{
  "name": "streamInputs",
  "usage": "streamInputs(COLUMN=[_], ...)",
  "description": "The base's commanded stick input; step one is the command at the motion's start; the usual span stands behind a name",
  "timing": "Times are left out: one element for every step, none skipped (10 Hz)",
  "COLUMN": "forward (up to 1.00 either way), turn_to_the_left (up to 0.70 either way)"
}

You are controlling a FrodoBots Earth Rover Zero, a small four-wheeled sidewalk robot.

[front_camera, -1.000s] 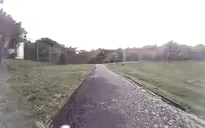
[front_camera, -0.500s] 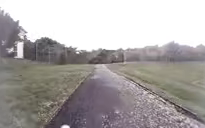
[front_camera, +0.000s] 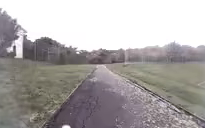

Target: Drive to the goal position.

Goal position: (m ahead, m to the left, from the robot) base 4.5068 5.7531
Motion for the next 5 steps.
streamInputs(forward=[0.66, 0.34, 0.0, 0.0, 0.0], turn_to_the_left=[0.0, 0.0, 0.0, 0.0, 0.0])
